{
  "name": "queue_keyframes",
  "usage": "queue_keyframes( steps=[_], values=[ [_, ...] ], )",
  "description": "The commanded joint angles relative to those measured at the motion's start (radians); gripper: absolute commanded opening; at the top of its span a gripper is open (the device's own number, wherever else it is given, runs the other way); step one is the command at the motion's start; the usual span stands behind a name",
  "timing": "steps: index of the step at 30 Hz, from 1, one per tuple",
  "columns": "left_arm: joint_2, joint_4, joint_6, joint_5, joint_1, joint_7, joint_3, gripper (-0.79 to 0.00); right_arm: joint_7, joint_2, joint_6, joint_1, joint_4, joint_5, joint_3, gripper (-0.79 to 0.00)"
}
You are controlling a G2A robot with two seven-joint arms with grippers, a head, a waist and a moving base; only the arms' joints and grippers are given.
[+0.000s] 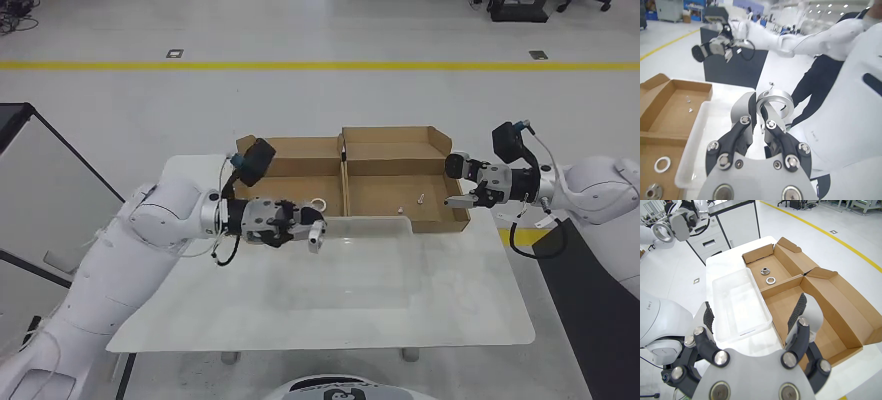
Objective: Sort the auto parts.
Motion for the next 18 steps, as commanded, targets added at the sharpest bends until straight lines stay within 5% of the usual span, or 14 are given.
queue_keyframes(
  steps=[1,9,18],
  values=[
    [0.013,0.004,-0.053,-0.046,0.013,0.054,0.01,-0.785,0.0,0.0,0.0,0.0,0.0,0.0,0.0,0.0],
    [0.028,-0.051,-0.053,-0.366,0.057,0.054,-0.044,-0.785,0.0,0.0,0.0,0.0,0.0,0.0,0.0,0.0],
    [0.003,-0.167,-0.053,-0.597,0.125,0.054,-0.119,-0.785,0.0,0.0,0.0,0.0,0.0,0.0,0.0,0.0]
  ],
)
